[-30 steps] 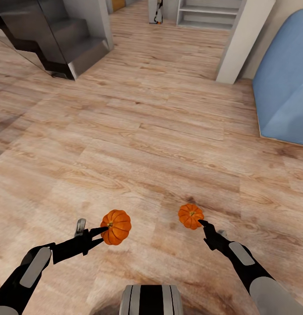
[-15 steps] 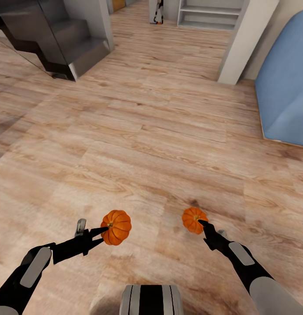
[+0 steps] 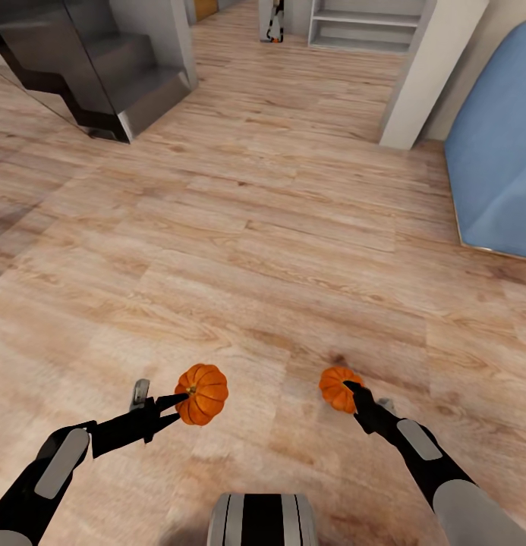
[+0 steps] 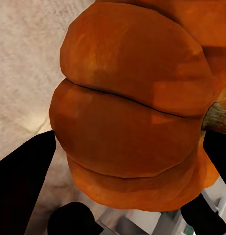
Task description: Place each of the two pumpkins and all three candles from the living room inside a cabinet in the living room (use any cabinet), then make sure every cabinet is closed, and position the cauldron so it is next to a table in the living room.
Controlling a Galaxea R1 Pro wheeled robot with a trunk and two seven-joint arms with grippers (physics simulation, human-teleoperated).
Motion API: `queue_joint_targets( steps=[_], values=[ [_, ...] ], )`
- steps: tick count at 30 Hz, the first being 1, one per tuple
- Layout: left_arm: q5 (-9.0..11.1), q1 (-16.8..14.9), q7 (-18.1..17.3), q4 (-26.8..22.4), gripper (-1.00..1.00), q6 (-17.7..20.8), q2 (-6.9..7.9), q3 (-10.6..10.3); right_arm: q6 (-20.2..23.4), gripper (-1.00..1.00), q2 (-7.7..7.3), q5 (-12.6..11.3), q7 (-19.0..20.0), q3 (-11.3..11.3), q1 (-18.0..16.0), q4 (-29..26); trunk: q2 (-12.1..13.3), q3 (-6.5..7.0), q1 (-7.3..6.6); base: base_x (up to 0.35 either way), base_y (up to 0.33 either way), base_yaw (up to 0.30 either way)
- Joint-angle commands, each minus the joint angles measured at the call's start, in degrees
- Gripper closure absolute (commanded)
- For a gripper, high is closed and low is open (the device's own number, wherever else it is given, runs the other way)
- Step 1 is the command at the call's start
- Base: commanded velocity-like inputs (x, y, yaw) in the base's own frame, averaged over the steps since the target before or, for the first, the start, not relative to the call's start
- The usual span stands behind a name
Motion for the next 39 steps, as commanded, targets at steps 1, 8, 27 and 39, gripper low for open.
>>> queue_joint_targets(
  steps=[1, 8, 27, 39],
  values=[
    [-0.08, -0.03, -0.25, 0.01, 1.0, 0.28, -0.01, 0.09, 0.35, -1.0, 0.03, -0.22, 0.14, -0.29, -0.02, 0.0, -0.01, -0.03, 0.01, 0.175, 0.0, 0.0],
    [-0.08, -0.03, -0.25, 0.01, 1.0, 0.28, -0.11, 0.09, 0.35, -1.0, 0.04, -0.21, 0.14, -0.32, -0.02, 0.0, -0.01, -0.03, 0.01, 0.129, 0.0, 0.0],
    [-0.08, -0.03, -0.25, 0.01, 1.0, 0.28, -0.24, 0.09, -0.16, -1.0, 0.03, -0.29, -2.85, -0.95, -0.02, 0.12, -0.01, -0.03, 0.01, 0.002, 0.0, 0.0],
    [-0.08, -0.03, -0.25, 0.01, 1.0, 0.28, -0.26, 0.09, -0.53, -1.0, 0.04, -0.29, -4.71, -0.96, -0.02, 0.11, -0.01, -0.03, 0.01, 0.028, 0.0, 0.0]
  ],
)
